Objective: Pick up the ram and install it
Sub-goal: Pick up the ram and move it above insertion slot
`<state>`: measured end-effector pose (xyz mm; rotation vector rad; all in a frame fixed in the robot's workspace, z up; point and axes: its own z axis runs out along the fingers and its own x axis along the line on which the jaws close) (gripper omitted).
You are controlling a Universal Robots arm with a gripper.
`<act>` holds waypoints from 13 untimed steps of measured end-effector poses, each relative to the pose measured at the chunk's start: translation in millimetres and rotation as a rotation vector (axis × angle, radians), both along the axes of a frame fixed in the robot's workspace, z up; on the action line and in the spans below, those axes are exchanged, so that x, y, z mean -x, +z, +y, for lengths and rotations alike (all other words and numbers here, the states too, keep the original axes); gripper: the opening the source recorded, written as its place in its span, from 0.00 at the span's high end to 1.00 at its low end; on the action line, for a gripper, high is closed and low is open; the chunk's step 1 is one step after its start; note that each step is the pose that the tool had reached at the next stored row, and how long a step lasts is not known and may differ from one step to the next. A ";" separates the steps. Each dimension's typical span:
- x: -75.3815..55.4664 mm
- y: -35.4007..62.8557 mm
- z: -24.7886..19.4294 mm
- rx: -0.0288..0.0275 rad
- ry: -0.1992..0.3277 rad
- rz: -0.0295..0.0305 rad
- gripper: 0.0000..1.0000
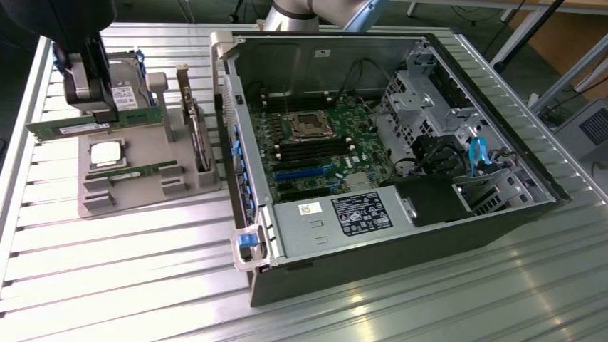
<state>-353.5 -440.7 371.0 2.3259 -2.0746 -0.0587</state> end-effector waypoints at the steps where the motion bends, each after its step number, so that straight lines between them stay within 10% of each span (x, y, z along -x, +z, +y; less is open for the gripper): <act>1: 0.0 2.2 0.0 0.0001 0.000 0.0000 0.88; 13: 0.0 25.5 0.0 0.0001 0.000 0.0000 0.88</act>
